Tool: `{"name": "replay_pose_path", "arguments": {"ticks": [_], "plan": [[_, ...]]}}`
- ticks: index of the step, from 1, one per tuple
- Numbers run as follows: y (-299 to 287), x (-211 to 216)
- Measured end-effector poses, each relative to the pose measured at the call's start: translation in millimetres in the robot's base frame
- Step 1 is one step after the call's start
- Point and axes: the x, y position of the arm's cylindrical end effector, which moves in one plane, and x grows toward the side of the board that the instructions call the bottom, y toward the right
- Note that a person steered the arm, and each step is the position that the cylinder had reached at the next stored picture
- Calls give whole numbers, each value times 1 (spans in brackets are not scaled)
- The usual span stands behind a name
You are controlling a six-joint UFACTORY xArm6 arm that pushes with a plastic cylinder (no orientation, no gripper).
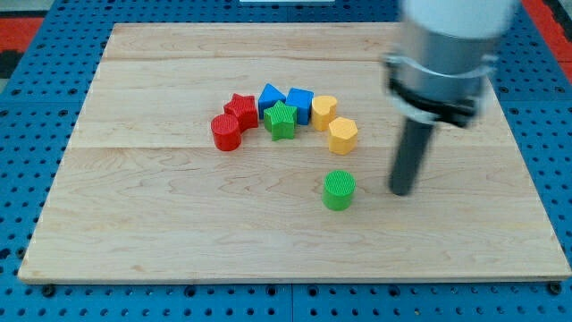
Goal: Move the green circle into the green star
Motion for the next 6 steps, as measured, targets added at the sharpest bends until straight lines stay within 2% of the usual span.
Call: {"name": "replay_pose_path", "arguments": {"ticks": [1, 2, 3, 4, 5, 6], "plan": [[-42, 34], [-81, 29], [-98, -19], [-145, -47], [-149, -29], [-184, -15]]}}
